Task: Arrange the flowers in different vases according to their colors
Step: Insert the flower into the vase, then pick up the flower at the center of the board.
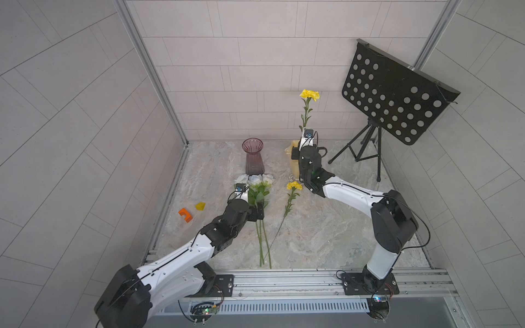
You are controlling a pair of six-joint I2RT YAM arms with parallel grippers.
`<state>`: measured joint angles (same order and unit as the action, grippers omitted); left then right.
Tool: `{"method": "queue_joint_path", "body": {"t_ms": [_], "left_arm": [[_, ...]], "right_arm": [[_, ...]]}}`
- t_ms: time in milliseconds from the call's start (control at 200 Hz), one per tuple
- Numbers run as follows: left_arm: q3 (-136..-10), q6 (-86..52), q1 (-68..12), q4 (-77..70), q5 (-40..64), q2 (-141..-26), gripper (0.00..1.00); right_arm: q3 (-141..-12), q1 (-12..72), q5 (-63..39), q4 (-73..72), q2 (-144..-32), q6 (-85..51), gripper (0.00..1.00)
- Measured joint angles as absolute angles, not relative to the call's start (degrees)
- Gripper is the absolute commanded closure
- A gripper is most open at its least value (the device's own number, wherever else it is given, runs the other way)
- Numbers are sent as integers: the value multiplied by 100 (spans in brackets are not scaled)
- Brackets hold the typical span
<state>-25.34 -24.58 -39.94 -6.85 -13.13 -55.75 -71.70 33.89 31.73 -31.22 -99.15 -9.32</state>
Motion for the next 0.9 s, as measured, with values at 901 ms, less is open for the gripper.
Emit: {"method": "queue_joint_path", "body": {"t_ms": [901], "left_arm": [[-2143, -3691, -3188, 32, -2482, -4543, 0]], "right_arm": [[-5242, 4897, 1468, 1527, -7730, -4219, 50]]}}
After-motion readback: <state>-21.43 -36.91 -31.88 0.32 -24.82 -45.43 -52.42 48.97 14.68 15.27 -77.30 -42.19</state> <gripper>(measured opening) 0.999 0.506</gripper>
